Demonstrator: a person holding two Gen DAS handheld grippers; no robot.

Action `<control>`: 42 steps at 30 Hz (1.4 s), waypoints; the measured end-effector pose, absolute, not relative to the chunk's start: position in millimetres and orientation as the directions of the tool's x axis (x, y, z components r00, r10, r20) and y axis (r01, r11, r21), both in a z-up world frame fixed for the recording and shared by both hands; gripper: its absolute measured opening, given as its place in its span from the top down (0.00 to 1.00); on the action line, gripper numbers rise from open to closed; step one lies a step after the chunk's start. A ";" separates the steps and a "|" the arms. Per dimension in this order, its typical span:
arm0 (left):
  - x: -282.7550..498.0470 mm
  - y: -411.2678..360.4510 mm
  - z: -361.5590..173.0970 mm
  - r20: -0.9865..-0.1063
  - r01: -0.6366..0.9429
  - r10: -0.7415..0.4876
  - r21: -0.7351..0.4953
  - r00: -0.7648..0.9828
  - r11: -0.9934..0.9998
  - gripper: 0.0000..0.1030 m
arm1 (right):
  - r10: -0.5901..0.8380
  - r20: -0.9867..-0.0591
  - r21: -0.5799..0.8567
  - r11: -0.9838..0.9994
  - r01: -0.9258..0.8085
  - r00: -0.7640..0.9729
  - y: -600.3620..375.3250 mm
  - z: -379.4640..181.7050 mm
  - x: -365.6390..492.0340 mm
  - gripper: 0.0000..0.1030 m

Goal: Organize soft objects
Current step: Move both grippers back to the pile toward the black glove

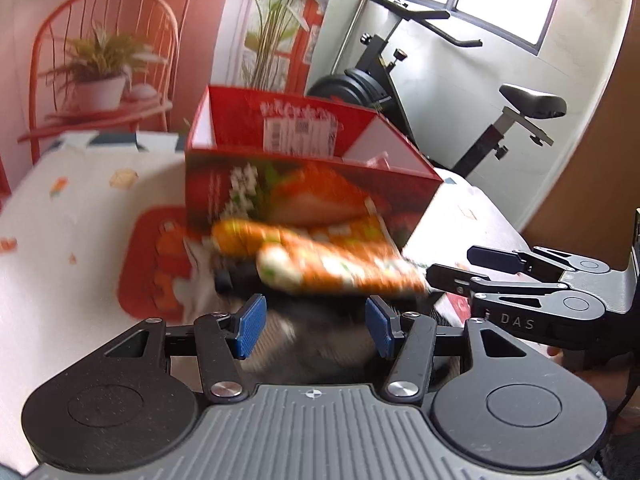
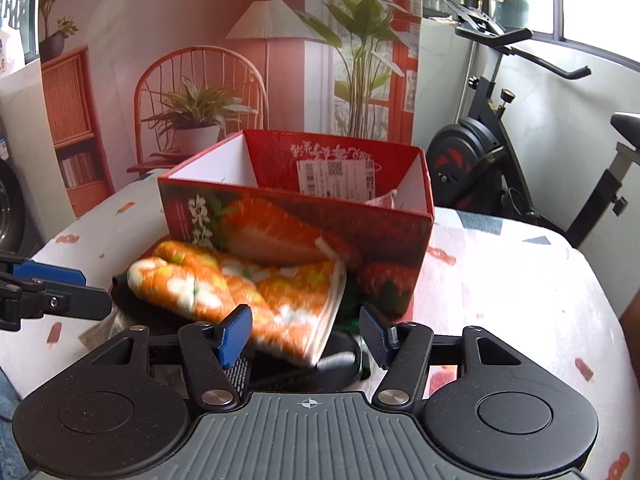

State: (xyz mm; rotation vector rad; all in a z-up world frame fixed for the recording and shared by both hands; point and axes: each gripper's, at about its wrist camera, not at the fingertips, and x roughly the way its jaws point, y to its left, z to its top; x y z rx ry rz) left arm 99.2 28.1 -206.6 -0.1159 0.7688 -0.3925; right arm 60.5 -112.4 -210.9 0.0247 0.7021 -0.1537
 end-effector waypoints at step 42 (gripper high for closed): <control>118.6 32.9 -296.3 -0.803 0.202 -0.458 -0.412 0.382 0.889 0.49 | -0.098 -0.705 0.138 0.953 0.271 0.703 -132.8 -253.3 24.6 0.57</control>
